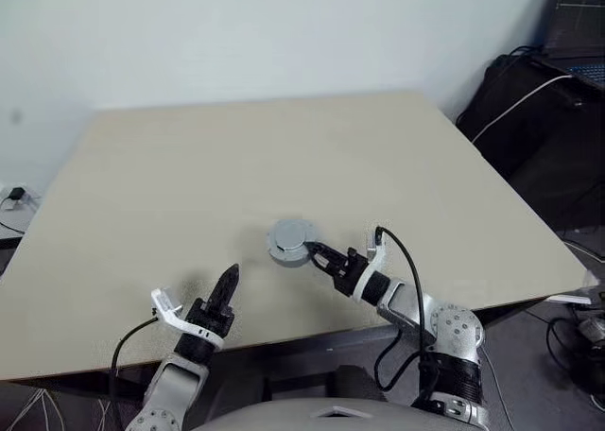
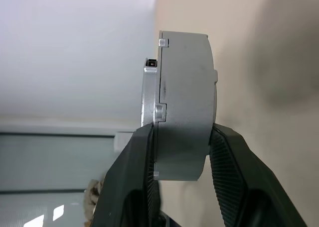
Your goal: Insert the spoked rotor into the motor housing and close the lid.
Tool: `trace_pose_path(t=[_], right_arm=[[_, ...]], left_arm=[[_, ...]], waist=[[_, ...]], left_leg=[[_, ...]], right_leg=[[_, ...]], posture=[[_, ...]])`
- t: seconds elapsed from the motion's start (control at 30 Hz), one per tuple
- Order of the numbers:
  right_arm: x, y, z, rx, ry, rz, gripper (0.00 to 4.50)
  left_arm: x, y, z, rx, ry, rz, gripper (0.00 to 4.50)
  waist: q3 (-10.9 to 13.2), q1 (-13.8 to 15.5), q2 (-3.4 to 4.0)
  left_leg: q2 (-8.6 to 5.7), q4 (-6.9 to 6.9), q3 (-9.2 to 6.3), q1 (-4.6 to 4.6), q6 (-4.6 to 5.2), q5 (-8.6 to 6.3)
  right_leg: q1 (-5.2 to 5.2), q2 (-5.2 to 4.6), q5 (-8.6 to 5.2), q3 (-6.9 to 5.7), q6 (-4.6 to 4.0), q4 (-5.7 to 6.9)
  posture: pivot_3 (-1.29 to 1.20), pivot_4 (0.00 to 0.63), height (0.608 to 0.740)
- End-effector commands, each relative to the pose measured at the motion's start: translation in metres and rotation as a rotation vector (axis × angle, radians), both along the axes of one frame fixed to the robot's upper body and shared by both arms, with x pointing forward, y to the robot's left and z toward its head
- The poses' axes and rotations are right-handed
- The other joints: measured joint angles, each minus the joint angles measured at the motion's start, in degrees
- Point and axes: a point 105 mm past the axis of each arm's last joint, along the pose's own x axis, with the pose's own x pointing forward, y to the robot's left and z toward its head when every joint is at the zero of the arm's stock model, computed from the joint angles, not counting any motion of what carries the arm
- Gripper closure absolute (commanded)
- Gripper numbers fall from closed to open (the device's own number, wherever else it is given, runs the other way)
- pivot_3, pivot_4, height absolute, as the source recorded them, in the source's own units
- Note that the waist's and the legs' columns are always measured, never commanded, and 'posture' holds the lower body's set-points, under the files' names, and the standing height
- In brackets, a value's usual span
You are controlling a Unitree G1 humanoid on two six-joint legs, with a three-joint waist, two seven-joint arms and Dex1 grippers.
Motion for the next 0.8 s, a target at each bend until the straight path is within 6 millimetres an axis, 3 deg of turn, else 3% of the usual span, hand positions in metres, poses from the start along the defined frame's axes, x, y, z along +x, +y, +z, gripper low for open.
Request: trace_pose_path(t=[0.03,0.2,0.8], right_arm=[[0.009,0.023,0.043,0.123,-0.141,0.041,3.24],[0.007,0.030,0.044,0.119,-0.143,0.073,3.24],[-0.019,0.038,0.027,0.047,-0.075,0.240,3.24]], left_arm=[[0.007,-0.018,0.015,-0.142,-0.059,0.005,1.71],[0.004,-0.028,0.010,-0.244,-0.027,-0.022,0.06],[0.008,-0.035,0.013,-0.319,-0.038,-0.021,0.02]], waist=[[0.01,-0.08,-0.02],[0.02,-0.09,-0.04],[0.06,-0.08,-0.01]], left_leg=[[0.00,0.01,-0.01,0.04,0.01,0.00],[0.01,0.07,-0.01,0.03,0.02,0.01],[0.07,0.48,-0.09,0.02,0.05,-0.01]], right_leg=[[0.06,0.02,0.00,0.00,0.01,-0.01],[0.08,0.08,0.00,0.01,0.02,-0.01],[0.18,0.18,0.04,0.03,0.08,0.03]], posture=[[0.00,0.000,0.740],[0.00,0.000,0.740],[0.00,0.000,0.740]])
